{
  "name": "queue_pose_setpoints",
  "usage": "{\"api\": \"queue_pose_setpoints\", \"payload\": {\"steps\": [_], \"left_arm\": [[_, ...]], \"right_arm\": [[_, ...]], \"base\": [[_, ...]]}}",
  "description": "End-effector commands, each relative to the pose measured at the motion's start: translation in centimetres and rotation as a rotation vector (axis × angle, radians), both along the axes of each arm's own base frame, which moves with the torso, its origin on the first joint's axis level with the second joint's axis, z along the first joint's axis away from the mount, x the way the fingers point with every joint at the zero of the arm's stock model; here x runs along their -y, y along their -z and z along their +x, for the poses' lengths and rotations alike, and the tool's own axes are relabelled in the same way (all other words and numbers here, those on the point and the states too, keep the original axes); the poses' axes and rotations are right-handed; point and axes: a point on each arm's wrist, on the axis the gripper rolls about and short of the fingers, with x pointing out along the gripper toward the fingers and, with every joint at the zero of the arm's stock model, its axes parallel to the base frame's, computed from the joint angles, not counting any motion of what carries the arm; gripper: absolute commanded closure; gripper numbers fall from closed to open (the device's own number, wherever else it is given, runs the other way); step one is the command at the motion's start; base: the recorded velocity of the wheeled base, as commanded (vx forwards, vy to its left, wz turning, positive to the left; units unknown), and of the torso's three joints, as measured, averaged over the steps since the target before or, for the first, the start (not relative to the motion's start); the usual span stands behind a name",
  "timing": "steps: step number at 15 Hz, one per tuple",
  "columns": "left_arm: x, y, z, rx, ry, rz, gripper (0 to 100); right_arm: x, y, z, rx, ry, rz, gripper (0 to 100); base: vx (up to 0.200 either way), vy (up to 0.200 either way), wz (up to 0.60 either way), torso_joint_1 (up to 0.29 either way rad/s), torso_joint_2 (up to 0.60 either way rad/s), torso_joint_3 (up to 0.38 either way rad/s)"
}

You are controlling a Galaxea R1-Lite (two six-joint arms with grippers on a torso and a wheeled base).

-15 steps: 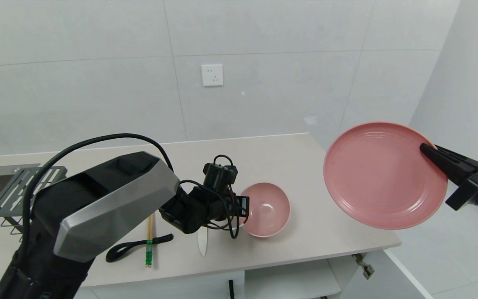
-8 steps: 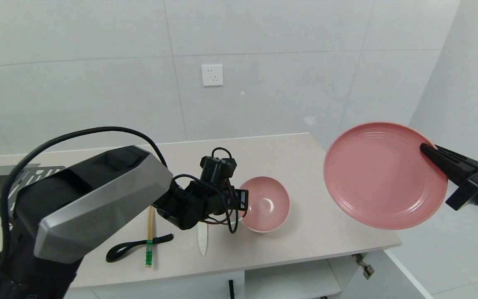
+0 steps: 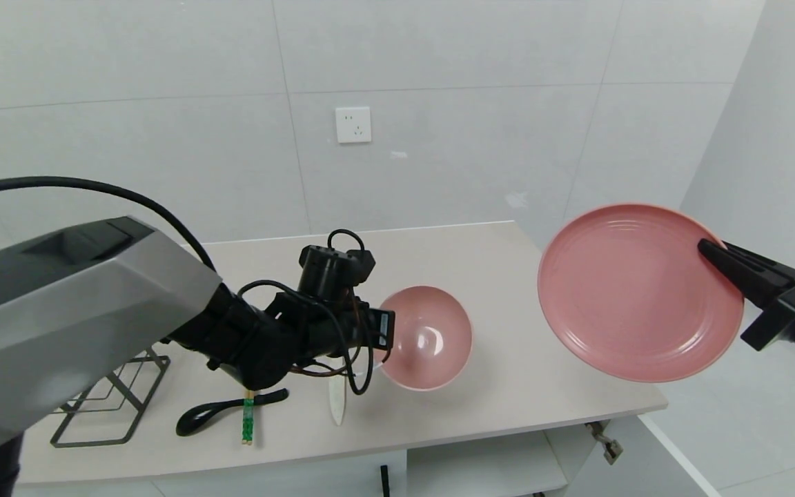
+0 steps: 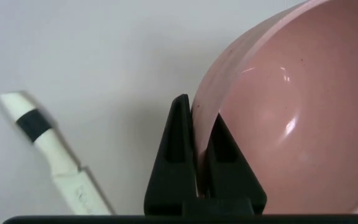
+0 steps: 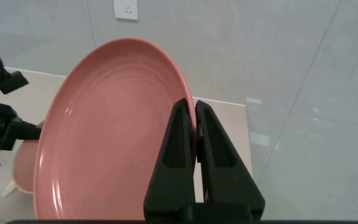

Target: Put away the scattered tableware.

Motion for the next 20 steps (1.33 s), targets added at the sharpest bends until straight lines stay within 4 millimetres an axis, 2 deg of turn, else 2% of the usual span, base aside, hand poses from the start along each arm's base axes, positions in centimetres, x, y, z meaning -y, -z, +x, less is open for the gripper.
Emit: {"api": "queue_pose_setpoints", "payload": {"steps": [1,5,8,11,15,17,20], "left_arm": [[-1.6,-2.5,-1.8,0.033,-0.007,-0.017,100],[-4.6,-5.2,-6.6,0.054,-0.026,-0.016,100],[-7.8,-7.0,-10.0,0.093,-0.071,-0.028,100],[-9.8,-8.2,-11.3,0.137,-0.100,-0.041,100],[-10.0,-9.8,-12.3,0.250,-0.097,-0.121,100],[-10.3,-9.0,-13.6,0.308,-0.070,-0.159,100],[-11.0,-8.6,-15.9,0.349,0.092,-0.264,100]], "right_arm": [[0.0,0.0,0.0,0.001,0.000,-0.001,100],[0.0,0.0,0.0,0.002,0.000,-0.002,100],[0.0,0.0,0.0,0.000,-0.001,-0.002,100],[0.0,0.1,0.0,-0.006,-0.001,-0.003,100],[-0.2,0.6,0.5,-0.033,-0.006,0.000,100],[-0.5,0.8,0.7,-0.032,-0.023,0.002,100],[-1.1,0.4,0.7,0.000,-0.058,0.017,100]], "base": [[0.000,0.000,0.00,0.000,0.00,0.000],[0.000,0.000,0.00,0.000,0.00,0.000],[0.000,0.000,0.00,0.000,0.00,0.000],[0.000,0.000,0.00,0.000,0.00,0.000],[0.000,0.000,0.00,0.000,0.00,0.000],[0.000,0.000,0.00,0.000,0.00,0.000],[0.000,0.000,0.00,0.000,0.00,0.000]]}}
